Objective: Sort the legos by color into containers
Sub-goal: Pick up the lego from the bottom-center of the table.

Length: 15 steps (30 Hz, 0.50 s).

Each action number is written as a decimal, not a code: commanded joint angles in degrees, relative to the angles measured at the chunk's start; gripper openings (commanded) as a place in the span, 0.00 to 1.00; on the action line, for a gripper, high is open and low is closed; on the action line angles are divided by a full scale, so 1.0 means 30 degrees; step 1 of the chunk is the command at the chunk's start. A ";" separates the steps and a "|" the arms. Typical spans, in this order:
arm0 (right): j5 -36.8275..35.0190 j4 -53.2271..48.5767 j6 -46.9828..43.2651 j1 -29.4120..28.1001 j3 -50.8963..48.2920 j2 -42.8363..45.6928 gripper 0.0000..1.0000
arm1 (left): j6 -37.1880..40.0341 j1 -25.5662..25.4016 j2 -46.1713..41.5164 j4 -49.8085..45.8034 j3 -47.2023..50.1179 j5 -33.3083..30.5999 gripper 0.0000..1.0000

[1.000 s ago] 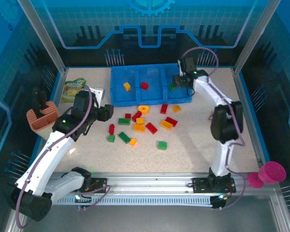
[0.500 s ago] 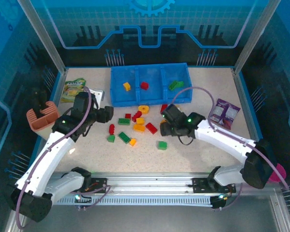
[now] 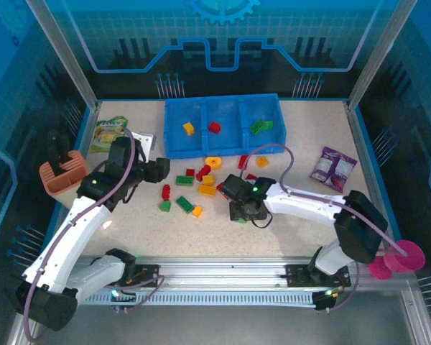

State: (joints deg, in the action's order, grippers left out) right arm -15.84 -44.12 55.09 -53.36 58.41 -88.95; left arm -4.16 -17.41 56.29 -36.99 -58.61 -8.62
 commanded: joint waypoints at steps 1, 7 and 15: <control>-0.0140 0.0483 0.0157 -0.0188 0.0831 -0.1014 0.67 | -0.0128 0.0149 -0.0276 0.0439 0.0259 0.0315 0.72; 0.0621 0.1581 -0.0319 0.0142 0.0941 -0.2432 0.67 | -0.0064 0.0149 0.0269 0.0362 0.0292 -0.0055 0.72; 0.1200 0.0945 -0.0594 0.0349 0.1296 -0.4009 0.62 | -0.0046 0.0149 0.0475 0.0477 0.0521 -0.0030 0.72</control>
State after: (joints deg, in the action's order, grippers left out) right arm -13.39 -39.62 53.74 -53.04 60.86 -99.59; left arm -4.14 -17.41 57.39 -36.82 -58.00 -8.69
